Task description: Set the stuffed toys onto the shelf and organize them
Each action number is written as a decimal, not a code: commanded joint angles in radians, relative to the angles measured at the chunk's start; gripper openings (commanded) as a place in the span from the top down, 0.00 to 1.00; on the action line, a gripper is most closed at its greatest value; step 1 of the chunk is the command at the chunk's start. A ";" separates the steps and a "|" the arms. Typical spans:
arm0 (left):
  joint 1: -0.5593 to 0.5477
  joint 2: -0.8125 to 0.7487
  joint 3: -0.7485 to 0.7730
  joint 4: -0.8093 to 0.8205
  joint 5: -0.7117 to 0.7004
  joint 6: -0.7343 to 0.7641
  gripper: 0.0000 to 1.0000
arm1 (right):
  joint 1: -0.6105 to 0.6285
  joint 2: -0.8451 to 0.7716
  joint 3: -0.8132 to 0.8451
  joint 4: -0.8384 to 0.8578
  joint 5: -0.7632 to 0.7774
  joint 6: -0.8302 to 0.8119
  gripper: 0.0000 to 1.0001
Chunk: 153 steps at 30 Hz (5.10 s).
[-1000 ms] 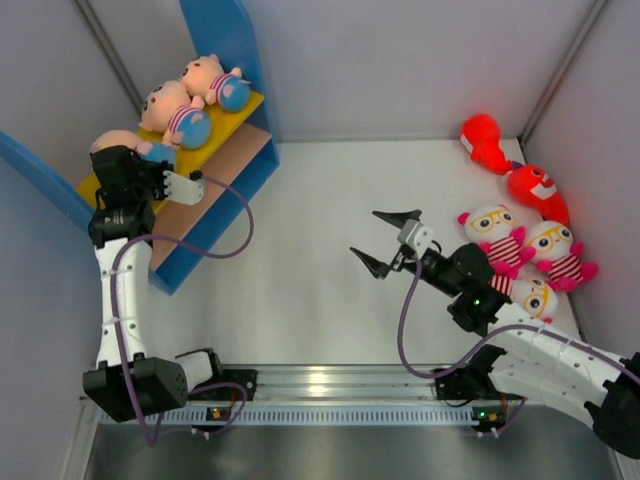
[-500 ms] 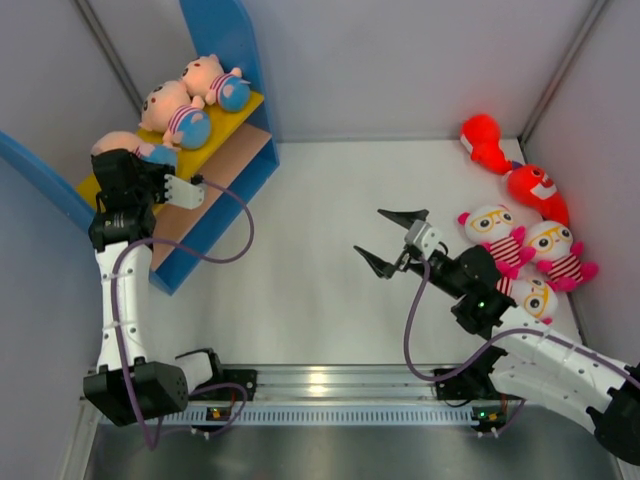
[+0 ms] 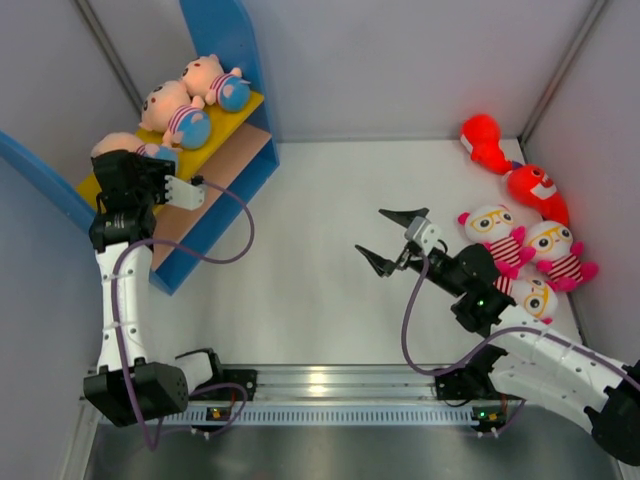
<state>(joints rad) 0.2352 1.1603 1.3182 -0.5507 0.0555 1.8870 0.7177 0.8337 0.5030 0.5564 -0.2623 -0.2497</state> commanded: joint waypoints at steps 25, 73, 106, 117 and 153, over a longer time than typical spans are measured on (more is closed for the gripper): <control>0.004 -0.148 0.024 -0.152 0.143 -0.158 0.02 | -0.018 0.016 0.054 -0.027 -0.026 0.018 0.14; -0.470 -0.039 -0.336 -0.161 -0.171 -1.425 0.47 | -0.526 0.462 0.520 -0.639 0.367 0.446 0.14; -0.484 0.104 -0.292 -0.124 -0.095 -1.499 0.44 | -0.968 1.694 1.827 -0.974 0.086 0.285 0.12; -0.487 0.125 -0.234 -0.138 -0.137 -1.477 0.44 | -0.920 1.751 1.886 -1.011 0.044 0.408 1.00; -0.511 -0.341 0.007 -0.503 0.098 -1.181 0.15 | 0.101 0.696 0.934 -0.472 0.072 0.719 1.00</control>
<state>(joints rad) -0.2722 0.8368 1.3407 -1.0439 0.1600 0.6323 0.7788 1.4979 1.3773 -0.0105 -0.2543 0.3592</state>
